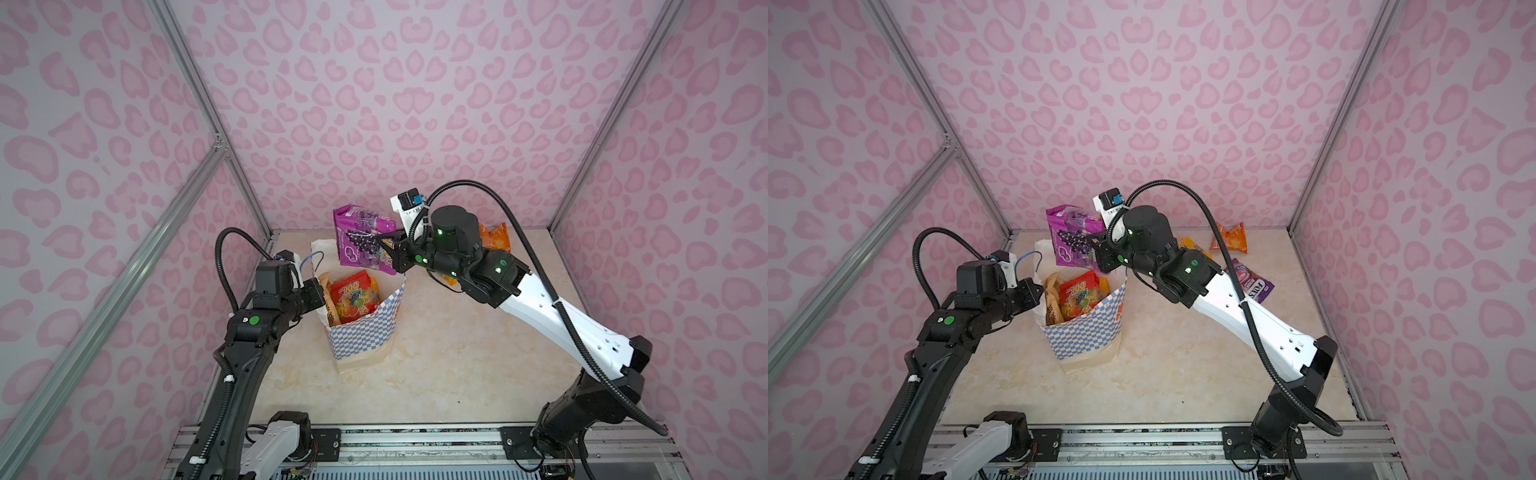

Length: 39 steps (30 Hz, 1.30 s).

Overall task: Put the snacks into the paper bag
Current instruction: 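Carry the purple pack over the bag opening, then lower the purple pack into the bag and open the right gripper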

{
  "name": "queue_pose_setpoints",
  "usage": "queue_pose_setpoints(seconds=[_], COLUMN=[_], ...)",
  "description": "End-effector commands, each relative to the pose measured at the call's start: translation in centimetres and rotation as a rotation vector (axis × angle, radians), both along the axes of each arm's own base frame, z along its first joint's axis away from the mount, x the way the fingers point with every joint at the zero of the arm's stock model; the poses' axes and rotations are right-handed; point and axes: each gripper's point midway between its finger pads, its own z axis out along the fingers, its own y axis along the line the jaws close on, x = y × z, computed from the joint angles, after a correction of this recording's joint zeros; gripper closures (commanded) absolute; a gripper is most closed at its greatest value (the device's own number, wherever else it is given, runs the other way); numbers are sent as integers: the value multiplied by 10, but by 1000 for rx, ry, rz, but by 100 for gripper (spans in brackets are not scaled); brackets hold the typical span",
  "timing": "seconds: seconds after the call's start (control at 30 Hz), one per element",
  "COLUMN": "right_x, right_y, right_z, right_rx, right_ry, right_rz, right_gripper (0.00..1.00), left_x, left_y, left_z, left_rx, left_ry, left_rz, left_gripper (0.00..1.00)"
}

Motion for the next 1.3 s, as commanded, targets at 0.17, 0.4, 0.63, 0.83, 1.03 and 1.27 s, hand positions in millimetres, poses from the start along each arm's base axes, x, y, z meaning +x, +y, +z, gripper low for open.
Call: queue_pose_setpoints(seconds=[0.17,0.4,0.63,0.83,1.03,1.27], right_x=[16,16,4,-12,-32,-20], right_y=[30,45,54,60,69,65], right_z=[-31,-81,-124,-135,-137,-187], right_rx=[27,-52,-149,-184,-206,-352], right_ry=[103,214,337,400,428,491], right_rz=[141,203,277,330,387,318], right_gripper=[100,100,100,100,100,100], left_x=[3,3,3,3,3,3], left_y=[-2,-1,-1,-1,-1,0], left_z=[7,7,7,7,6,5], left_rx=[-6,-4,-4,-3,-2,0], left_ry=[-35,-34,-34,-33,-30,-28], left_rz=[-10,-8,-9,-6,-6,-4], left_gripper=[90,90,90,90,90,90])
